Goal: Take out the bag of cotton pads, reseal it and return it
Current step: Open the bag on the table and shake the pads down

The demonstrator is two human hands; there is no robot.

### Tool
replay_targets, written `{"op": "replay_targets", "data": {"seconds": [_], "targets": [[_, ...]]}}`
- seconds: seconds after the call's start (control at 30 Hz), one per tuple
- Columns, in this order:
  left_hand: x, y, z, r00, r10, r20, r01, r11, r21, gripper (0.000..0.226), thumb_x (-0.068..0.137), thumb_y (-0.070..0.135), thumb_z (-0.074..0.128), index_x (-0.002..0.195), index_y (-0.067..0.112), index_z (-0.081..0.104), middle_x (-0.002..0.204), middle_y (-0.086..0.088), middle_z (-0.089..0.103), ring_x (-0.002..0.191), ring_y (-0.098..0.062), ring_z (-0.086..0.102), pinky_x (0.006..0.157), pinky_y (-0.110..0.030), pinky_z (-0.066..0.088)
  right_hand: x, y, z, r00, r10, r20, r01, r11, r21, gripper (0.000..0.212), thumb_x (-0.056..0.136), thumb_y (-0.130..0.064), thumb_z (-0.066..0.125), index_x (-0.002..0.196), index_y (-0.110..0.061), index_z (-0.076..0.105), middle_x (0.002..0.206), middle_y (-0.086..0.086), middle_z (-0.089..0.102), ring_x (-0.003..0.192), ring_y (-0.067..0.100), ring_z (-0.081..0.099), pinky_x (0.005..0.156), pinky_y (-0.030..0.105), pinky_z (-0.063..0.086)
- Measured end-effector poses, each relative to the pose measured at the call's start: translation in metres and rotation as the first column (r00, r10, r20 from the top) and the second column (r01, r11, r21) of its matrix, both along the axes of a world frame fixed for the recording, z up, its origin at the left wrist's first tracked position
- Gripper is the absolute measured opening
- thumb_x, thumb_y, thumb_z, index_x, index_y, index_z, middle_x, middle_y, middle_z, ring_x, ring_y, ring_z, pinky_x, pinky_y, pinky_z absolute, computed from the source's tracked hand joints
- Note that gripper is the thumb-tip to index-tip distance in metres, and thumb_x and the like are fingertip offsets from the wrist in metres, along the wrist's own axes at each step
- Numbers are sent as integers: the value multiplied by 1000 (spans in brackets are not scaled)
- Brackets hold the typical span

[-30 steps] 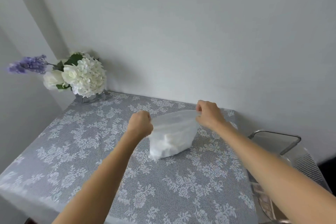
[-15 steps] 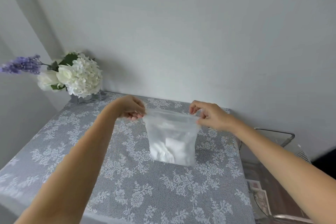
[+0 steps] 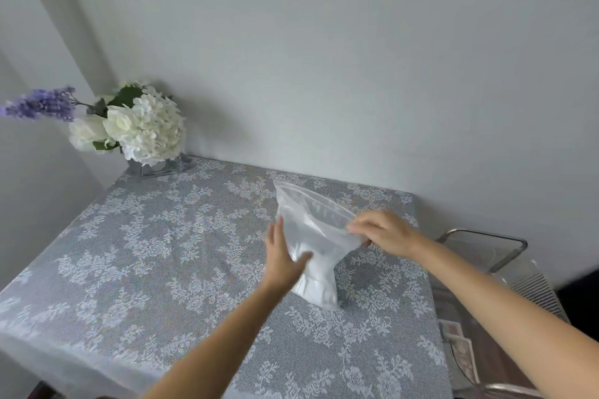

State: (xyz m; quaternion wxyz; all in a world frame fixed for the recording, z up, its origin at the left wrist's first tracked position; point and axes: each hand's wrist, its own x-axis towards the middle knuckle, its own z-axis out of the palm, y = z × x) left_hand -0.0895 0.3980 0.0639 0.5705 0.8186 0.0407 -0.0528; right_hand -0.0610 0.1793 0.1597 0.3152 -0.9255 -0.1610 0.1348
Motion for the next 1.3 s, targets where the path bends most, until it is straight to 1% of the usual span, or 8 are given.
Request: {"op": "replay_targets", "data": {"seconds": [0.1,0.2,0.47,0.63,0.83,1.0,1.13,1.3], "targets": [[-32,-32,-31,983,-129,-129,156,960,231,141,54,73,70,135,37,-39,146,-2,-45,141,-21,-19,115,-50,12,-4,4,3,996,83,34,-79,990,-114,24,77,-32,76,87,-11,71,89,2,71,78,14,64,73,28,53],[-39,-61,-34,969,-10,-246,94,939,332,154,40,87,63,136,27,-43,147,-17,-43,143,-35,-21,116,-58,12,-4,20,10,996,5,93,-11,998,68,20,79,-28,76,64,-21,64,62,-4,64,53,7,53,57,26,46],[-21,-58,-31,969,223,-106,-183,937,298,74,90,11,55,150,20,11,147,-15,33,110,-28,59,90,-39,55,5,50,46,856,-154,494,70,980,184,23,83,-26,72,74,-4,71,95,5,61,75,8,54,71,18,40],[-32,-28,-47,991,125,-52,-122,991,59,55,89,1,53,137,26,44,109,8,61,75,1,60,54,-7,51,25,38,73,763,-175,622,112,984,139,41,91,-31,61,62,-4,57,56,15,59,60,31,54,63,39,46],[-42,-15,-52,983,6,-186,-74,928,-365,24,78,22,75,100,13,72,87,-2,77,87,-28,71,77,-34,61,39,48,100,792,-113,600,97,994,58,57,87,-45,62,52,-4,42,48,17,56,50,35,58,55,42,50],[-40,15,-59,942,-122,-312,-209,514,-832,76,63,46,81,125,8,57,122,-17,66,117,-31,59,103,-45,43,45,50,106,839,-307,448,228,948,223,58,95,-33,55,59,10,42,45,6,59,30,19,56,32,32,41],[-46,12,-55,893,-350,-284,-35,575,-817,98,50,42,90,131,9,44,131,-10,60,131,-28,47,116,-51,25,46,56,109,855,-405,325,289,891,351,50,99,-32,46,60,-1,51,39,10,55,22,13,46,31,15,38],[-37,4,-34,924,-220,-313,-152,542,-827,84,66,44,82,134,9,46,128,-20,61,118,-36,59,101,-55,45,51,42,121,910,-413,29,338,783,521,51,97,-39,47,85,9,61,54,29,57,35,24,55,37,22,46]]}}
